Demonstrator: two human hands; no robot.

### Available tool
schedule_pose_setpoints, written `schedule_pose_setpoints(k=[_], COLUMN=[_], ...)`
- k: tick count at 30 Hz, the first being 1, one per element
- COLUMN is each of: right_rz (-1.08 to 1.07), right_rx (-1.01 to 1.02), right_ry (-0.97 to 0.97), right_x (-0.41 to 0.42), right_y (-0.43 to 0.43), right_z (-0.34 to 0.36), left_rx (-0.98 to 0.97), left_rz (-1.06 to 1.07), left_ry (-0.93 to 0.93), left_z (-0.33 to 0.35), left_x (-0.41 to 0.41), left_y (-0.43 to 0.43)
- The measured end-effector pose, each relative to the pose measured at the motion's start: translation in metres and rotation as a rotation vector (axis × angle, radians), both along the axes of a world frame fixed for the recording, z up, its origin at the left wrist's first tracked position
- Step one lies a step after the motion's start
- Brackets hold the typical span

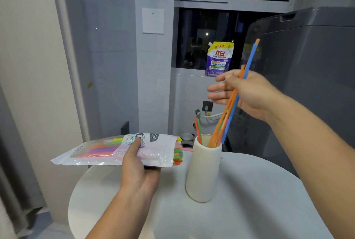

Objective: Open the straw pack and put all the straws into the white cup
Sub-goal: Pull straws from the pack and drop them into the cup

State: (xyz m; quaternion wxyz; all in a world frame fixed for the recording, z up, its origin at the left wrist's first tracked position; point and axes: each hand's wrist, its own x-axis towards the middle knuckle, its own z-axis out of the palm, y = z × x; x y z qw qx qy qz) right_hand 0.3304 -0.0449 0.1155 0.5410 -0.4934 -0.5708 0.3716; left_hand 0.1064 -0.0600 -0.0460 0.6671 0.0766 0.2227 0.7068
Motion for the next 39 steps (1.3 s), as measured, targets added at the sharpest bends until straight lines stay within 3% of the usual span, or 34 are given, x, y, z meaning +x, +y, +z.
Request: schedule_pose_setpoints(k=[5,15,22,36,39], right_rz=[0.064,0.177,0.114,-0.202,-0.348], right_rx=[0.053,-0.132,-0.078,0.249,0.428], right_ry=[0.008,-0.048,-0.065,-0.265,-0.28], right_x=[-0.003,-0.001,-0.001,-0.012,-0.025], right_y=[-0.002,0.017,0.023,0.017,-0.006], right_z=[0.019,-0.03,-0.052,-0.054,-0.055], left_rx=[0.034,-0.014,0.035,0.023,0.025], left_rz=[-0.007,-0.015,-0.036,-0.037,-0.046], left_ry=[0.002,0.009,0.013,0.0,-0.014], left_z=[-0.003,-0.006,-0.007,-0.003,0.0], left_x=[0.002,-0.002,0.003,0.002,0.001], left_y=[0.001,0.003,0.003,0.0,-0.002])
